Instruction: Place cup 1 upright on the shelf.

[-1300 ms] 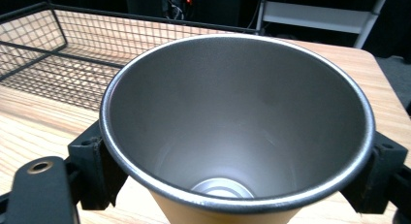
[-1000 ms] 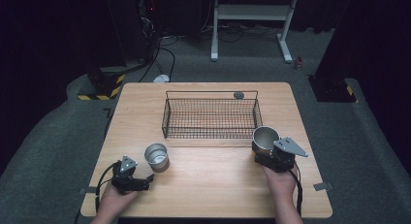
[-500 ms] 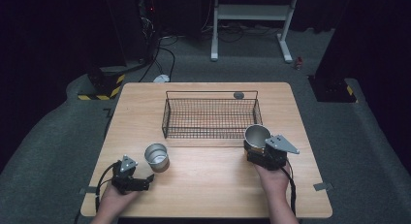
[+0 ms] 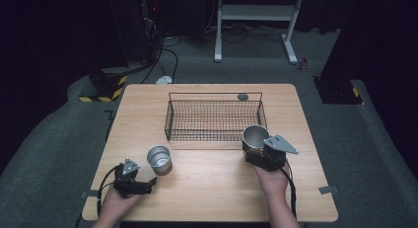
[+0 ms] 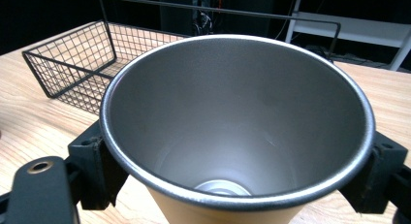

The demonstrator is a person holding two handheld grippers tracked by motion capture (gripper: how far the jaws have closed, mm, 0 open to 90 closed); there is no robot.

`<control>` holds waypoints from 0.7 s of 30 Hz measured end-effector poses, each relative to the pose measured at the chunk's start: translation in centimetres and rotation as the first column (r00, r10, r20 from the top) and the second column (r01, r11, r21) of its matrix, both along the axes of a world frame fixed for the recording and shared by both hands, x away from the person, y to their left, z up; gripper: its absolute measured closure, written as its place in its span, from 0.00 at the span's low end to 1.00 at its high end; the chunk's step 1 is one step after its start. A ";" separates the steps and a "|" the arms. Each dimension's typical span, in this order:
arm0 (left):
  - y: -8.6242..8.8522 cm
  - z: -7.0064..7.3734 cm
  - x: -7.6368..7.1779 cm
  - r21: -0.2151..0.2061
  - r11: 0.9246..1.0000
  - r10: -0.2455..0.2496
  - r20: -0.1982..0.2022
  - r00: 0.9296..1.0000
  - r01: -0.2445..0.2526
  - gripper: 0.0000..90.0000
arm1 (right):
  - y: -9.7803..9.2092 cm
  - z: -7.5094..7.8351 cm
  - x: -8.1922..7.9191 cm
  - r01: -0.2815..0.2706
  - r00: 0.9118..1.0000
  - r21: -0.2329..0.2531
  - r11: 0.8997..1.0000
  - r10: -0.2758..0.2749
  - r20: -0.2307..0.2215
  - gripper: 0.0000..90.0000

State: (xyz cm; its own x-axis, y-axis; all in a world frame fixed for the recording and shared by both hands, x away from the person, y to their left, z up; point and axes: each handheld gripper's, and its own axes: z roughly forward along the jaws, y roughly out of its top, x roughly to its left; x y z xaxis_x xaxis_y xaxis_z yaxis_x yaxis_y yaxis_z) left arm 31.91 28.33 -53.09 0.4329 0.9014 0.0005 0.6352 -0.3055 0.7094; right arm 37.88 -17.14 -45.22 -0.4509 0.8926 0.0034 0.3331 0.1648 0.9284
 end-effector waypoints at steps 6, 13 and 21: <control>0.0 0.0 0.0 0.000 1.000 0.000 0.000 1.000 0.000 0.01 | 0.6 0.4 0.3 -0.012 1.000 0.005 1.000 0.012 0.005 0.15; 0.0 0.0 0.0 0.000 1.000 -0.001 -0.001 1.000 0.001 0.01 | 1.0 0.7 0.4 -0.017 1.000 0.006 1.000 0.017 0.005 0.15; 0.0 0.0 0.0 0.001 1.000 -0.002 -0.001 1.000 0.002 0.01 | 1.4 1.1 0.6 -0.016 1.000 0.010 1.000 0.016 0.007 0.15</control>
State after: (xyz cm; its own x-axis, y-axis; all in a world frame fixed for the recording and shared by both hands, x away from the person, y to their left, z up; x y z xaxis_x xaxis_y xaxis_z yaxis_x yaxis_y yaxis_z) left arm 31.92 28.34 -53.08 0.4349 0.9005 0.0008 0.6349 -0.3073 0.7089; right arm 38.47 -15.77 -44.13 -0.4651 0.8852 0.0087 0.3240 0.1611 0.9322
